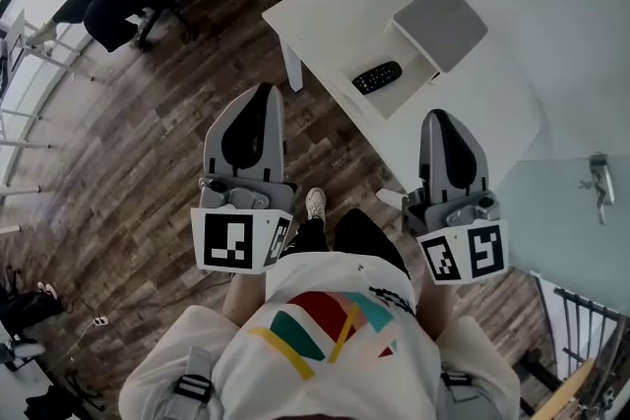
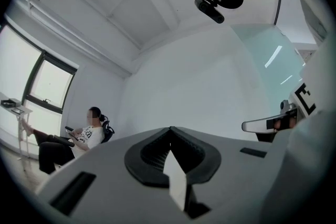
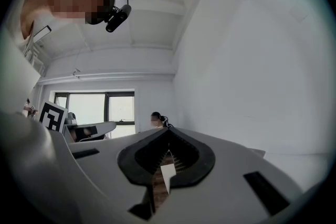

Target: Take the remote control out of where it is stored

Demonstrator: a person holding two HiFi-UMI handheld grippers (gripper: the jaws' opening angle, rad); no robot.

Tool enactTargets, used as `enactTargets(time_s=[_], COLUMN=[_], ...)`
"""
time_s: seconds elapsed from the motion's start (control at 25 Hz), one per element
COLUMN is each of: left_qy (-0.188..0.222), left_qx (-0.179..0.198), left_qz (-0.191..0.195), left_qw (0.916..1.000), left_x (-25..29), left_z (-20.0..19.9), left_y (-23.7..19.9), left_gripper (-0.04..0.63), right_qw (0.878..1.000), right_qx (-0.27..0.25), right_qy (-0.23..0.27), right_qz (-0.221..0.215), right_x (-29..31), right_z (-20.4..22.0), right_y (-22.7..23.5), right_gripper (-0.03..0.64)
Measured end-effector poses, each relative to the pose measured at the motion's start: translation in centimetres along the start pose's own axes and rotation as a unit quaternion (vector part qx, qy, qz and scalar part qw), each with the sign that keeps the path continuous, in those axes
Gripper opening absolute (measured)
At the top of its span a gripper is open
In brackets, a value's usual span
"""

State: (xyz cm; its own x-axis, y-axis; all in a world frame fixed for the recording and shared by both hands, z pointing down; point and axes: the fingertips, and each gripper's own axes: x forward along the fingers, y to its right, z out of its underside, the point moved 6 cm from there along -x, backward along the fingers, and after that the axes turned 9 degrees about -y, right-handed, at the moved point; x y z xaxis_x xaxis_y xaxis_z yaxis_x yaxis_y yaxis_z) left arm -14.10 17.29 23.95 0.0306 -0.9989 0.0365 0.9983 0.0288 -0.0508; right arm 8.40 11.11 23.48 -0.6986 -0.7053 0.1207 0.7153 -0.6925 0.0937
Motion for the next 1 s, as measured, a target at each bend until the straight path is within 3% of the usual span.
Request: enactTargets(time_s=[0.24, 0.4, 0.68, 0.84, 1.0], left_qy=[-0.017, -0.017, -0.006, 0.02, 0.012], left_qx=[-0.022, -0.033, -0.032, -0.057, -0.036], left_qz=[0.023, 0.023, -0.003, -0.003, -0.007], left_qw=[0.9994, 0.999, 0.9995, 0.9982, 0.9993], left_x=[2.9, 5.0, 10.8, 14.6, 18.2], left_z=[0.8, 1.0, 0.7, 0.0, -0.1], left_y=[-0.4, -0.2, -0.9, -0.8, -0.4], left_gripper=[0.008, 0.008, 0.008, 0.008, 0.008], right_qw=[0.999, 0.999, 0.999, 0.999, 0.999], right_qx=[0.037, 0.035, 0.042, 0.032, 0.023], right_qy=[-0.029, -0.03, -0.032, -0.029, -0.038], right_qz=[0.012, 0.011, -0.006, -0.011, -0.012], right_x=[2.4, 3.8, 9.0, 11.6, 13.7], right_z=[1.3, 1.5, 1.6, 0.8, 1.0], right_y=[2.2, 4.2, 9.3, 12.0, 15.0], right_gripper=[0.002, 0.002, 0.002, 0.002, 0.002])
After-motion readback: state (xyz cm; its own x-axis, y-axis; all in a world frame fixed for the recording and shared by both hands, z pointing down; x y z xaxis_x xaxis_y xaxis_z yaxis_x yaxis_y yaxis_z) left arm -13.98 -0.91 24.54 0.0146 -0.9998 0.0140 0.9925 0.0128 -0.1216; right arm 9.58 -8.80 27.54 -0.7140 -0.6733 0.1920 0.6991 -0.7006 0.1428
